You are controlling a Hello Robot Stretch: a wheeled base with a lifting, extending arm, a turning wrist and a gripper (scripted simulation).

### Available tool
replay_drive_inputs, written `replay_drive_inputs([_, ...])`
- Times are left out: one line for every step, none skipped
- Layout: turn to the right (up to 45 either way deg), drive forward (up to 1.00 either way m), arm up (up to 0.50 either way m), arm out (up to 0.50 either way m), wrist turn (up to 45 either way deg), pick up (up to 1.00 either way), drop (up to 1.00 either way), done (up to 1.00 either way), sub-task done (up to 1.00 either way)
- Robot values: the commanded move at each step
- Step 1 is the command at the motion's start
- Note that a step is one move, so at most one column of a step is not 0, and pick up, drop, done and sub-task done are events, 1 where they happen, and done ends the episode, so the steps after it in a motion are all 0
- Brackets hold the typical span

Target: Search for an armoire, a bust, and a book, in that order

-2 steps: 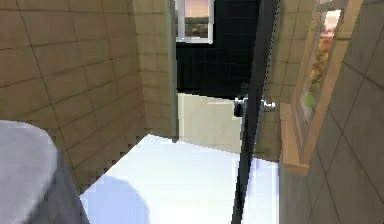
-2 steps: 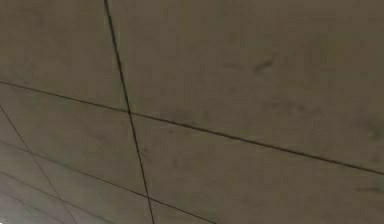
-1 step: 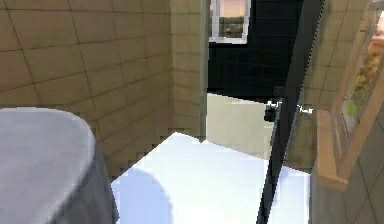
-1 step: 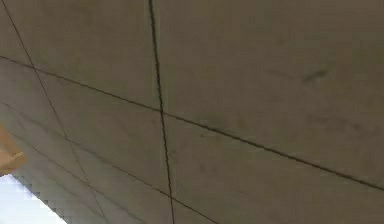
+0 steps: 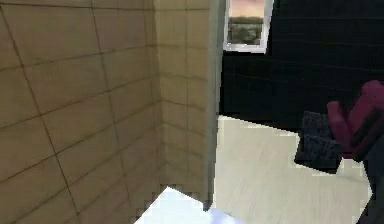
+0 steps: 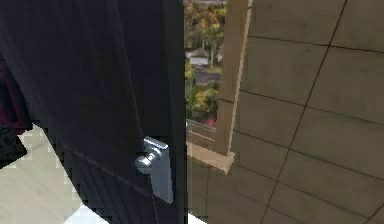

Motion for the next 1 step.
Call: replay_drive_inputs([-18.0,0.00,0.00,0.00,0.0,0.00,0.00,0.00,0.00])
